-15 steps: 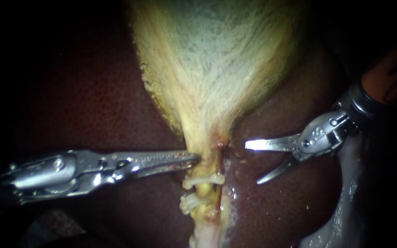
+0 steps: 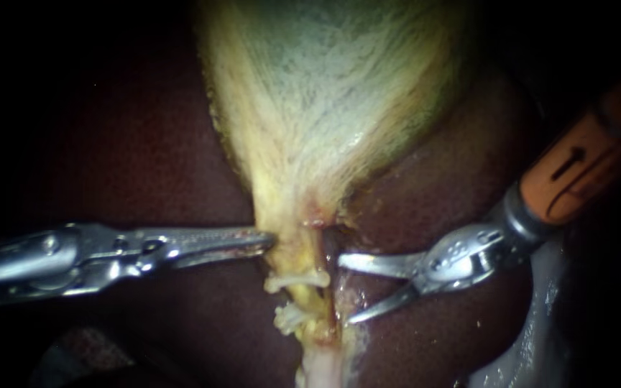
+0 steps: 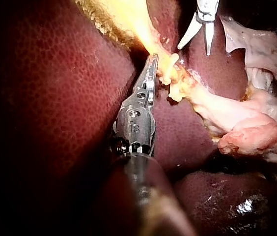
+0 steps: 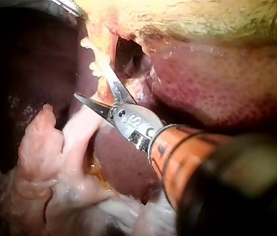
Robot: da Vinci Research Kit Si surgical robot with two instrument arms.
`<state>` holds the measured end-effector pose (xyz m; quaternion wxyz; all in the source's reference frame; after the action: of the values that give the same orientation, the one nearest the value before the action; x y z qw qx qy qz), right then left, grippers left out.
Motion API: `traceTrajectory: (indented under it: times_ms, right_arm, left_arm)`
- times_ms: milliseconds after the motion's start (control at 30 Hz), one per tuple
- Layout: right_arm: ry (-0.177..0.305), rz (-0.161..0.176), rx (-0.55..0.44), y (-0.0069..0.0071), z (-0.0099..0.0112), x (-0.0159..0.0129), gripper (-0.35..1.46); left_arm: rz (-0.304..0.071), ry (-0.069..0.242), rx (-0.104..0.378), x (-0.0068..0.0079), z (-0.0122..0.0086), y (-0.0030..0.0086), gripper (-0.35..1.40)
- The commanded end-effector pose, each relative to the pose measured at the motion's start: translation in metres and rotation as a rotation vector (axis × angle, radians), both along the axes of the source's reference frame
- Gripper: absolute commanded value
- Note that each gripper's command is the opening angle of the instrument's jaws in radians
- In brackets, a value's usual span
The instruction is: Go to the cutting position left tube
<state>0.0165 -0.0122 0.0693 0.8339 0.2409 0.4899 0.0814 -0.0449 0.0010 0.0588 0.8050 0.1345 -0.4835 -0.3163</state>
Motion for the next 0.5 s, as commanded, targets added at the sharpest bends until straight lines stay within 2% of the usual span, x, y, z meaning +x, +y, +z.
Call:
traceTrajectory:
  times_ms: [33, 133, 233, 400, 500]
  right_arm:
    - [-0.002, -0.003, 0.013, -0.0004, 0.0004, 0.0005, 1.4]
    - [0.005, -0.017, 0.039, -0.0012, 0.0014, 0.0017, 1.38]
    - [0.011, -0.031, 0.056, -0.0015, 0.002, 0.0022, 1.36]
    - [-0.001, -0.035, 0.048, -0.0013, 0.0027, 0.0022, 1.35]
    - [-0.025, -0.041, 0.043, -0.001, 0.0032, 0.0021, 1.33]
  left_arm:
    - [-0.005, 0.003, 0.002, 0.0002, -0.0002, 0.0002, -0.15]
    - [-0.006, 0.003, 0.002, 0.0004, -0.0004, 0.0001, -0.15]
    - [-0.007, 0.004, 0.002, 0.0003, -0.0005, 0.0001, -0.15]
    - [-0.009, 0.005, 0.002, 0.0001, -0.0007, 0.0, -0.15]
    - [-0.012, 0.004, 0.001, 0.0, -0.0011, -0.0002, -0.15]
